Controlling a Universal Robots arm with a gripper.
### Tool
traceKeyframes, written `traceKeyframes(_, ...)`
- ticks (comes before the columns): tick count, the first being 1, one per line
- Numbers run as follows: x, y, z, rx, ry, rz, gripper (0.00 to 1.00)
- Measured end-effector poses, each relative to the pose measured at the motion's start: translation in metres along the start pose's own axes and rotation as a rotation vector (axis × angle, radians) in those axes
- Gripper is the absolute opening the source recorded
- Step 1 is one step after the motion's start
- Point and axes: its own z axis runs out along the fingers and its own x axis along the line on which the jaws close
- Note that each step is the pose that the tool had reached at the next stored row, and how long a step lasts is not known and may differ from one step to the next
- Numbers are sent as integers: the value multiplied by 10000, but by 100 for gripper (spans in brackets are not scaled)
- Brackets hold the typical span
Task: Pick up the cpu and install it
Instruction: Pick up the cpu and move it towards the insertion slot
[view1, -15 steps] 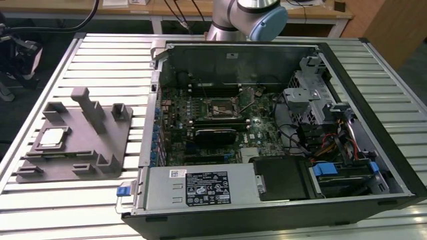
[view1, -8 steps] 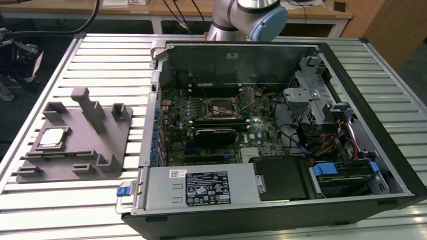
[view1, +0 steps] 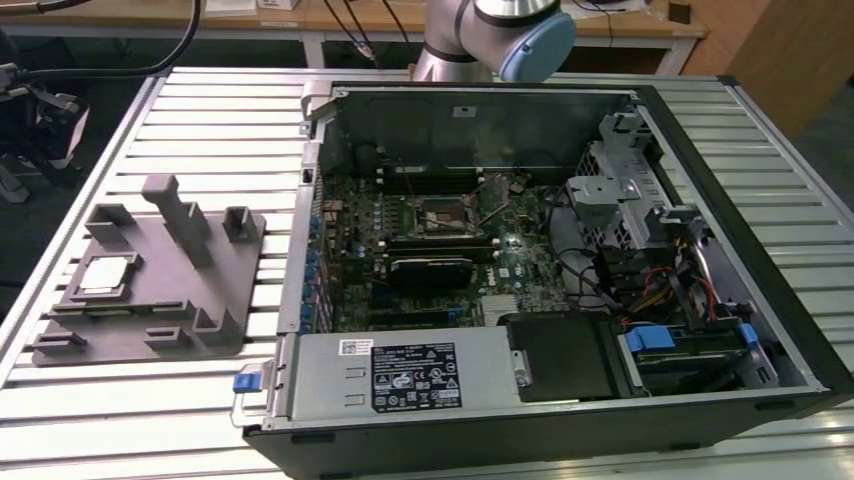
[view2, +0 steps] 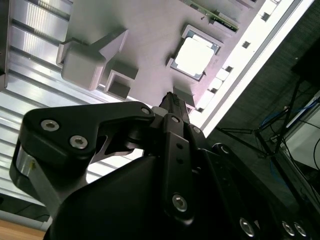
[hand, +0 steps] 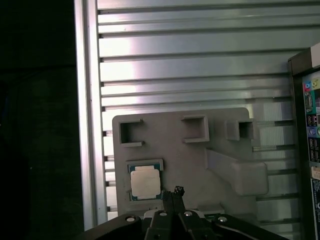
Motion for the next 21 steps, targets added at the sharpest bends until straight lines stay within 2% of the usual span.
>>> traceKeyframes(8, 3, -4, 15, -2, -1, 0, 11)
traceKeyframes(21, 8, -52, 131, -1, -1, -1, 11)
